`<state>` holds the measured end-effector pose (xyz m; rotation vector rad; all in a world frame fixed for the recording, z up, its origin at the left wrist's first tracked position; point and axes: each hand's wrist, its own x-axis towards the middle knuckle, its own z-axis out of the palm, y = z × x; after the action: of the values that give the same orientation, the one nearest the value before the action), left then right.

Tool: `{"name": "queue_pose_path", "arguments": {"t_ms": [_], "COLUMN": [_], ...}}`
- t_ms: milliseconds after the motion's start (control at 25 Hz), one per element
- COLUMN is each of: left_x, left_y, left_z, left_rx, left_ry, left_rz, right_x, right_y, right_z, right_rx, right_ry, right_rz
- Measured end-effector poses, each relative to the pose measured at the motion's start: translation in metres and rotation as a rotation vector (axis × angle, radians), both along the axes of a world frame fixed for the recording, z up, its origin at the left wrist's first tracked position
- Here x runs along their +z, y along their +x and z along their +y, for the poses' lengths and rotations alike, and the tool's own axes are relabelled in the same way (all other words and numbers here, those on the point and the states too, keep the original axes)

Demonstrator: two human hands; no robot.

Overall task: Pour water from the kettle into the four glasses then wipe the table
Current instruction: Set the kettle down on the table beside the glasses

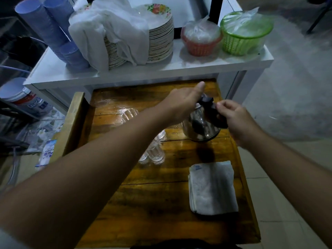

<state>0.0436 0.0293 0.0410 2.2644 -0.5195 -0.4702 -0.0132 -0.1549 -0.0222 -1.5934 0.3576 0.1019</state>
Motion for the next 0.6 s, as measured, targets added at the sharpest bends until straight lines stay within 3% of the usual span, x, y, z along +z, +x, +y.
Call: {"name": "queue_pose_path", "arguments": {"t_ms": [200,360,600], "left_x": [-0.045,-0.075,-0.085], "left_y": [-0.010,-0.025,-0.034], "left_z": [-0.055,-0.058,-0.055], "left_rx": [-0.263,-0.359,-0.373], "left_ry": [0.254,0.320,0.376], "left_rz": [-0.083,-0.108,-0.202], "right_x": [-0.065,-0.103,-0.107], "right_y": [-0.042,-0.069,-0.078], "right_z": [0.005,0.006,0.009], "right_rx": [-0.148,-0.225,-0.227], "right_ry": [0.289,0.268,0.208], "right_rz": [0.115,0.146,0.149]}}
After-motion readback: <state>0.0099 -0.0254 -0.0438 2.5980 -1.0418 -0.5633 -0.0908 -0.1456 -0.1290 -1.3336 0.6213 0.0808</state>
